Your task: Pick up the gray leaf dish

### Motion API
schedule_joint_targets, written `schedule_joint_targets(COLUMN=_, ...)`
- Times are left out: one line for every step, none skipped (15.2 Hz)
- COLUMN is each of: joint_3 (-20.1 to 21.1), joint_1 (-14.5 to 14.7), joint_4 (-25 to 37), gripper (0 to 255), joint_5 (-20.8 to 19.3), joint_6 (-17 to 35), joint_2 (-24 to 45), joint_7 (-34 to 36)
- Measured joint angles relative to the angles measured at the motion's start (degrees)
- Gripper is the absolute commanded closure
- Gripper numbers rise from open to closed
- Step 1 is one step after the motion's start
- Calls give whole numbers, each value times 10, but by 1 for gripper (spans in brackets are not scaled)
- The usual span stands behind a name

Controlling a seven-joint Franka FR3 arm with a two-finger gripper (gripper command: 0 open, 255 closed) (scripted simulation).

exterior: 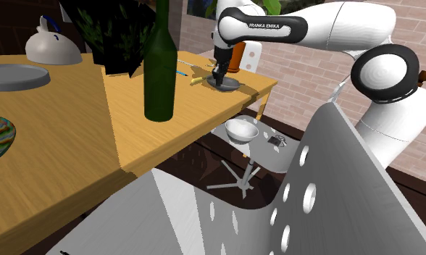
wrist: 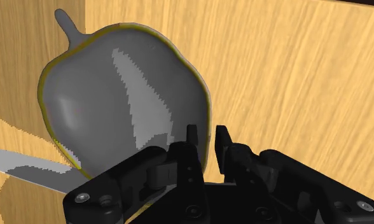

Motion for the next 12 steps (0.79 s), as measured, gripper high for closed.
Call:
schedule_joint_targets(joint_3=0, joint_1=0, joint_4=0, gripper=255, joint_5=0, joint_6=0, joint_2=0, joint_7=0)
schedule_joint_targets(joint_3=0, joint_1=0, joint_4=0, gripper=255, joint_5=0, joint_6=0, joint_2=0, joint_7=0)
schedule_joint_targets(joint_3=0, joint_1=0, joint_4=0, gripper=255, joint_5=0, joint_6=0, joint_2=0, joint_7=0)
schedule_joint_targets(joint_3=0, joint_1=0, joint_4=0, gripper=255, joint_5=0, joint_6=0, joint_2=0, joint_7=0)
schedule_joint_targets(joint_3=0, joint_1=0, joint_4=0, gripper=255, joint_5=0, joint_6=0, joint_2=0, joint_7=0)
schedule_joint_targets(joint_3=0, joint_1=0, joint_4=0, gripper=255, joint_5=0, joint_6=0, joint_2=0, joint_7=0)
schedule_joint_targets(joint_3=0, joint_1=0, joint_4=0, gripper=255, joint_5=0, joint_6=0, joint_2=0, joint_7=0)
schedule_joint_targets(joint_3=0, joint_1=0, joint_4=4, gripper=255, joint_5=0, joint_6=-3, joint_2=1, joint_7=-1)
schedule_joint_targets(joint_3=0, joint_1=0, joint_4=12, gripper=255, joint_5=0, joint_6=-8, joint_2=3, joint_7=-2)
schedule_joint_targets(joint_3=0, joint_1=0, joint_4=21, gripper=255, joint_5=1, joint_6=-15, joint_2=5, joint_7=-4)
schedule_joint_targets(joint_3=0, joint_1=0, joint_4=30, gripper=255, joint_5=1, joint_6=-23, joint_2=6, joint_7=-5)
schedule_joint_targets(joint_3=1, joint_1=0, joint_4=39, gripper=255, joint_5=1, joint_6=-30, joint_2=8, joint_7=-7)
